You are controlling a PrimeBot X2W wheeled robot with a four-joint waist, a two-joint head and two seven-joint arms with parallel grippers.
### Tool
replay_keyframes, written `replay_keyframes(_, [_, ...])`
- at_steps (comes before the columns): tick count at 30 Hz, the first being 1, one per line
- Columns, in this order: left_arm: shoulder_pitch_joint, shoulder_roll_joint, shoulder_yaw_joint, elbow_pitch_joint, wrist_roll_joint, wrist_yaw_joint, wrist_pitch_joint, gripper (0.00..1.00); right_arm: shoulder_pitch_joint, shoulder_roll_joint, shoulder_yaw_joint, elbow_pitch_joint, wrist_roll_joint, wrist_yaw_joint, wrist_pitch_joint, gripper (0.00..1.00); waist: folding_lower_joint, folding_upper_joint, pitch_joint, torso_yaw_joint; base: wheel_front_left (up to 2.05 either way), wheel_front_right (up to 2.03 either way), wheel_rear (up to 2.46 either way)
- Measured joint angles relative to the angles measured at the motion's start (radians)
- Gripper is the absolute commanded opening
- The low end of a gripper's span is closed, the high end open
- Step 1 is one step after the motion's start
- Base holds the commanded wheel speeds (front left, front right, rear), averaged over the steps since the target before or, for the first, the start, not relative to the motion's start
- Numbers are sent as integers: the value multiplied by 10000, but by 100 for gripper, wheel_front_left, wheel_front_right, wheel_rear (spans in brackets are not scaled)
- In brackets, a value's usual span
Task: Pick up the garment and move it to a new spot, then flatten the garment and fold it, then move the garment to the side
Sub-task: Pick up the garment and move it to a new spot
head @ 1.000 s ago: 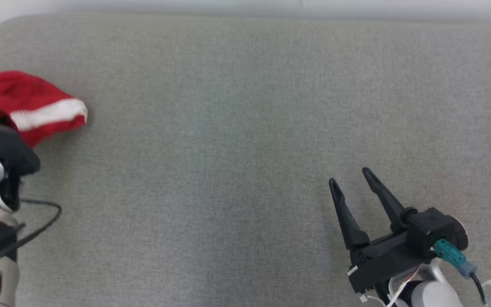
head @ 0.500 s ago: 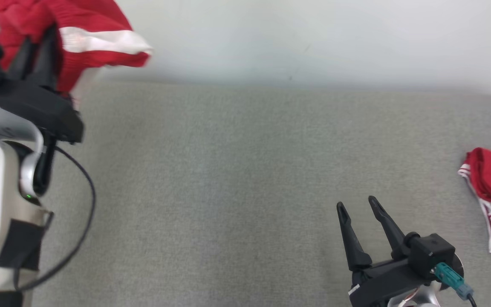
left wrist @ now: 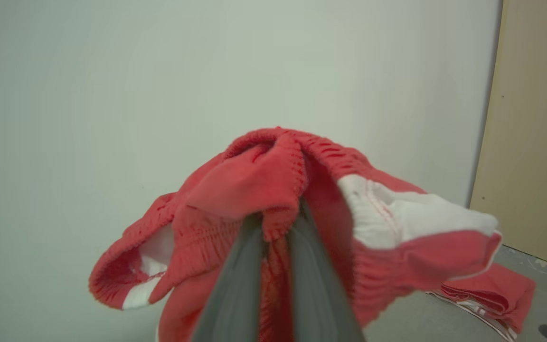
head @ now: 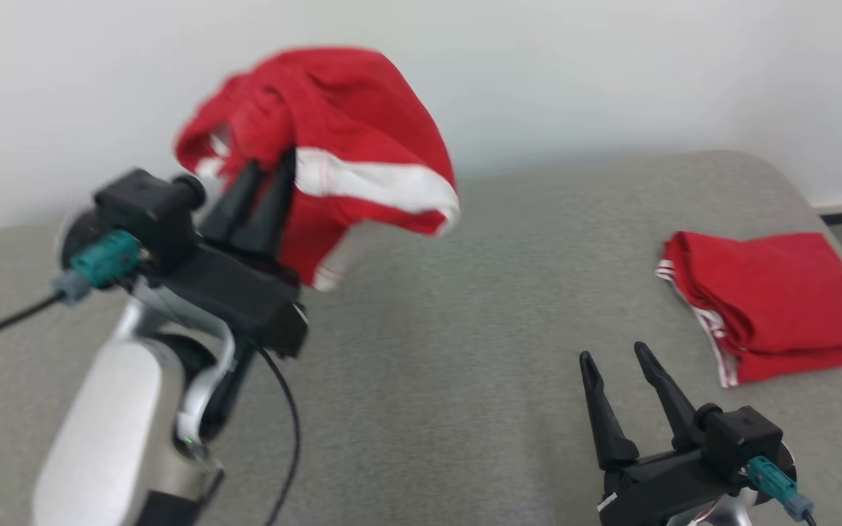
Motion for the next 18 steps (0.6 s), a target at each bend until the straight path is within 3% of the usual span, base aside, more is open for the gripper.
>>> replay_keyframes(7, [520, -851, -1101, 1158, -121, 35, -88, 0, 50, 33, 17, -102, 2, 0, -13, 100, 0, 0, 144, -1041, 0, 0, 0])
replay_keyframes(18, [374, -1244, -1891, 4709, 320, 132, -673, 0, -266, 102, 236, 121, 105, 0, -242, 100, 2, 1, 933, -1820, 0, 0, 0])
